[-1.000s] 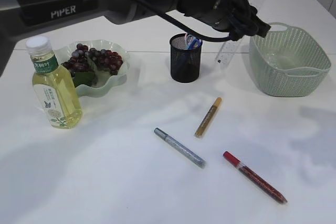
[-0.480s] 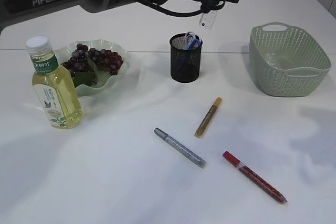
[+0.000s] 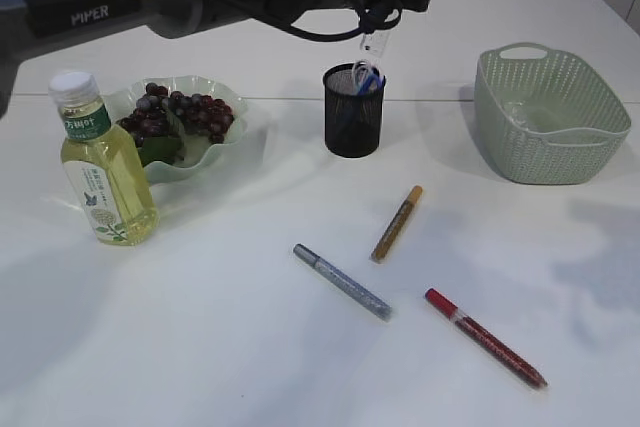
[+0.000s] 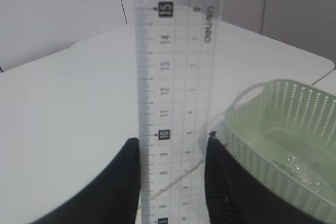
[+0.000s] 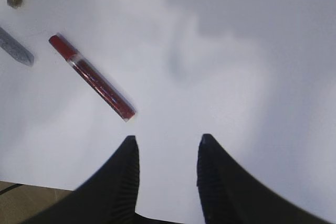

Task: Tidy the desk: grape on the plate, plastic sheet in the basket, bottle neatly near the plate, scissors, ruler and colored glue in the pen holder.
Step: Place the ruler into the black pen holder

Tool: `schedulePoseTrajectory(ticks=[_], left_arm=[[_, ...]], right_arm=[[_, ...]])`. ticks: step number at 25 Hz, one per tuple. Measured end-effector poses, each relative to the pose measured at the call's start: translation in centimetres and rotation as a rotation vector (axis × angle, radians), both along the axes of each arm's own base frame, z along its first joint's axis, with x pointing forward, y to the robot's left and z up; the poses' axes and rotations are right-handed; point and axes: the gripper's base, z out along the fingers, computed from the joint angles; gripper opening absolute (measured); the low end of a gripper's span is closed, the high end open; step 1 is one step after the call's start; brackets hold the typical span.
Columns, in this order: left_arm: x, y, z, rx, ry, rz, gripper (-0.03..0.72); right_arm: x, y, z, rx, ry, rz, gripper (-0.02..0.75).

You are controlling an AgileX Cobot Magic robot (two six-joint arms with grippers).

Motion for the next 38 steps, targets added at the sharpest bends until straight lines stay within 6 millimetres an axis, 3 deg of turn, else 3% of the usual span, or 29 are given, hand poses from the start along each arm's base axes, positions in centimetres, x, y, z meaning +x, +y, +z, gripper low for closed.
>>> schedulePoseTrajectory(ticks=[5, 17, 38], left_arm=[[0.6, 0.0, -1.7, 0.002, 0.003, 0.002, 0.263], [2.3, 1.4, -3.6, 0.005, 0.010, 0.035, 0.263], [2.3, 1.4, -3.8, 0.005, 0.010, 0.035, 0.263]], right_arm=[[0.1, -0.1, 0.0, -0.007, -0.013, 0.001, 0.309], [0.2, -0.1, 0.0, -0.013, -0.027, -0.003, 0.309], [0.3, -0.1, 0.0, -0.016, -0.031, -0.003, 0.310]])
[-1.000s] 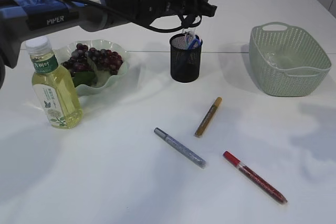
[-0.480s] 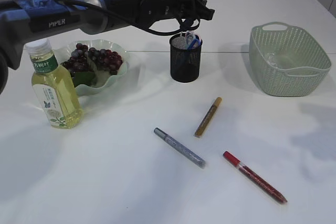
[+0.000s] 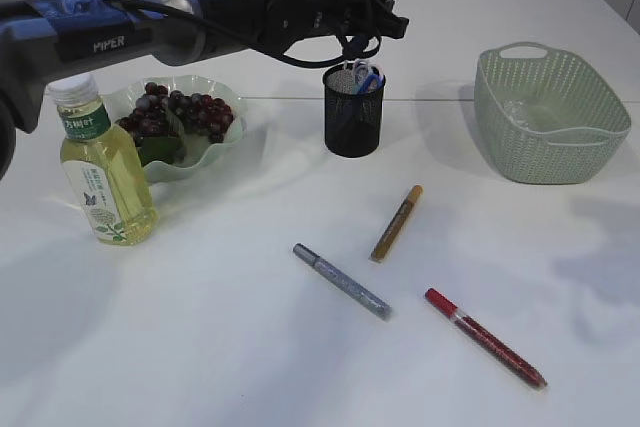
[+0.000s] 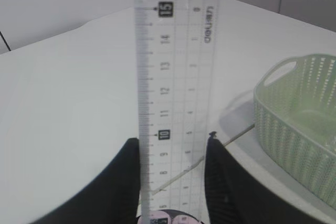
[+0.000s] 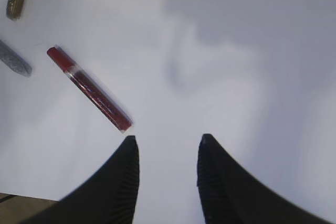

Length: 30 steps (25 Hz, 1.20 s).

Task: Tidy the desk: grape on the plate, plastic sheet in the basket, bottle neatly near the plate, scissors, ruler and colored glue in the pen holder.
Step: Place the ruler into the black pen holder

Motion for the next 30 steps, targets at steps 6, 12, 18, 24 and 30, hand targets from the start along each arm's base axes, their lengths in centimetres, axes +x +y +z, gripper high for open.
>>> schedulePoseTrajectory(ticks=[6, 12, 18, 24, 30], left_arm=[[0.00, 0.00, 0.00, 0.000, 0.000, 0.000, 0.279], [0.00, 0.00, 0.00, 0.000, 0.000, 0.000, 0.264], [0.00, 0.00, 0.00, 0.000, 0.000, 0.000, 0.264], [0.13, 0.22, -0.05, 0.003, 0.005, 0.005, 0.264], [0.24, 0.39, -0.06, 0.004, 0.005, 0.009, 0.264]], right_arm=[[0.00, 0.00, 0.00, 0.000, 0.000, 0.000, 0.312], [0.00, 0.00, 0.00, 0.000, 0.000, 0.000, 0.312], [0.00, 0.00, 0.00, 0.000, 0.000, 0.000, 0.312], [0.00, 0.00, 0.00, 0.000, 0.000, 0.000, 0.312], [0.00, 0.00, 0.00, 0.000, -0.001, 0.002, 0.312]])
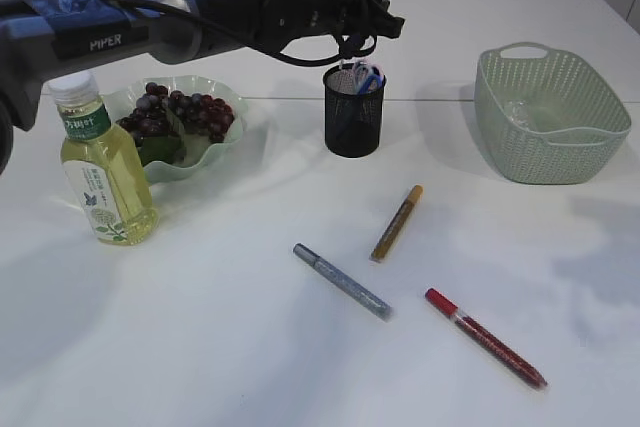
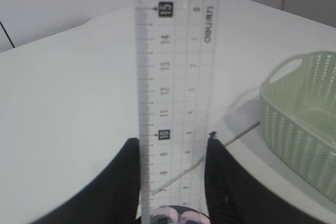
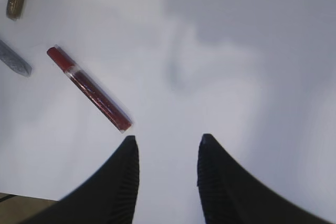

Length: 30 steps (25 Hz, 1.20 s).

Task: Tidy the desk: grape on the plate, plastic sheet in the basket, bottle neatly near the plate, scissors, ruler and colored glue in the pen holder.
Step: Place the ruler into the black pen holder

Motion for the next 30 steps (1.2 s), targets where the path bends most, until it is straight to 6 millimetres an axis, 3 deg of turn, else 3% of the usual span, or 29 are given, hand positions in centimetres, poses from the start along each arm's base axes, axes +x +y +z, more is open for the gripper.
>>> schedulePoseTrajectory(ticks=[30], left_arm=[[-0.01, 0.00, -0.02, -0.011, 0.009, 0.003, 0.270]], right_arm=[[0.01, 0.00, 0.00, -0.002, -0.002, 0.005, 0.312]])
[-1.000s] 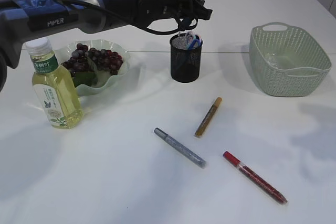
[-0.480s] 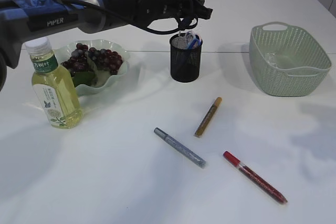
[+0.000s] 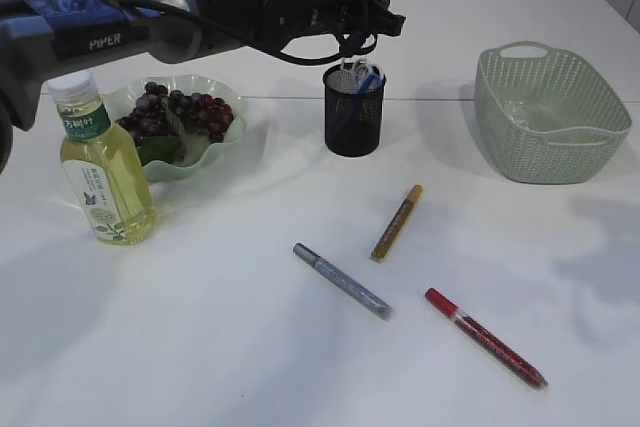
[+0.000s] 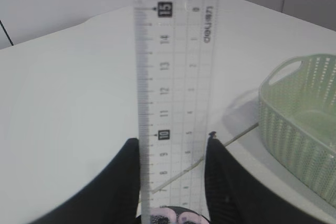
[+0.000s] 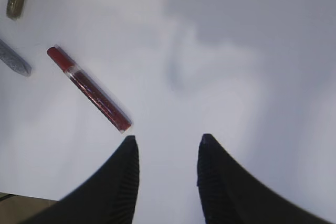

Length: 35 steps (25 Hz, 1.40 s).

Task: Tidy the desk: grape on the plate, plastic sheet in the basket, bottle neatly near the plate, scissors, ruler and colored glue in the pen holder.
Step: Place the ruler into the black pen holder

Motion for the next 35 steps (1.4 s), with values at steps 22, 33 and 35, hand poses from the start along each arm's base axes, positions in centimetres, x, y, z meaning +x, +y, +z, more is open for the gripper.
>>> schedulePoseTrajectory(ticks=[22, 33, 35], left_arm=[[0.00, 0.00, 0.00, -0.002, 0.001, 0.000, 0.295], [-0.01, 0.01, -0.05, 0.002, 0.006, 0.001, 0.354], [-0.01, 0.01, -0.05, 0.002, 0.006, 0.001, 0.354]], right_arm=[[-0.06, 0.03, -0.01, 0.003, 0.006, 0.003, 0.310], [-0.08, 0.04, -0.01, 0.004, 0.008, 0.003, 0.311], [-0.08, 0.04, -0.01, 0.004, 0.008, 0.003, 0.311]])
